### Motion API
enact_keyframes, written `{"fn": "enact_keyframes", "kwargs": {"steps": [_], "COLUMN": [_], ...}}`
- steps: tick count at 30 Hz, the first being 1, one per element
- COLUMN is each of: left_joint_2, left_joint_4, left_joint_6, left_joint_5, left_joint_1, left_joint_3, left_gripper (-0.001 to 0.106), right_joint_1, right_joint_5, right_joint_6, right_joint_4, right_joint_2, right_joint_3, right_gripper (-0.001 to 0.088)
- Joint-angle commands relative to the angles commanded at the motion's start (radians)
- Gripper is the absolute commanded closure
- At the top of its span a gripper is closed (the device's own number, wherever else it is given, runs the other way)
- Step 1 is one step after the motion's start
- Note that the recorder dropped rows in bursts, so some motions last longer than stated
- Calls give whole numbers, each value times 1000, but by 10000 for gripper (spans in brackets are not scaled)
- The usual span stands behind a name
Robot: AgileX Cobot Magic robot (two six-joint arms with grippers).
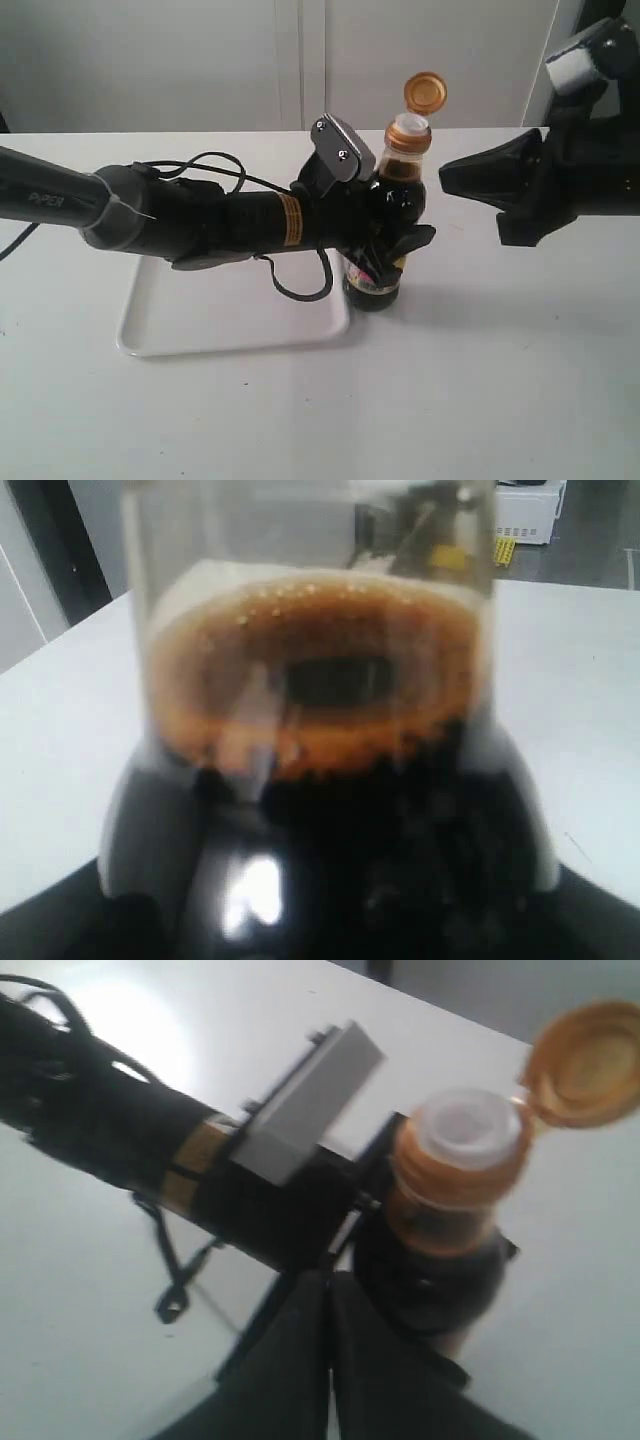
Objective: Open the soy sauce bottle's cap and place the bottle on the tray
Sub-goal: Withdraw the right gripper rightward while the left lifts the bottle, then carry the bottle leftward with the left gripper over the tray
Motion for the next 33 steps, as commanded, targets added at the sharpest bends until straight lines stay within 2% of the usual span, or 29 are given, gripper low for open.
{"fn": "enact_keyframes", "kwargs": {"steps": [9, 13, 18, 21, 26, 33], "left_joint_2": [-63, -92, -131, -146, -180, -241], "left_joint_4": [3, 5, 20, 36, 75, 56], "left_joint_6": [-2, -19, -59, -115, -136, -98], "left_joint_5": [23, 27, 35, 41, 20, -46], "left_joint_1": [0, 0, 26, 48, 84, 136], "left_joint_3": [0, 0, 2, 2, 23, 140], "left_gripper": [1053, 1053, 1053, 1053, 1053, 1053], "right_joint_1": [0, 0, 0, 0, 0, 0], "right_joint_5": [390, 344, 155, 65, 45, 45], "right_joint_6": [37, 17, -99, -113, -101, -101], "right_joint_4": [0, 0, 0, 0, 0, 0], "right_joint_2": [-60, -53, -29, -2, 34, 70], "right_joint_3": [68, 68, 68, 68, 68, 68], "right_gripper": [868, 868, 868, 868, 868, 868]}}
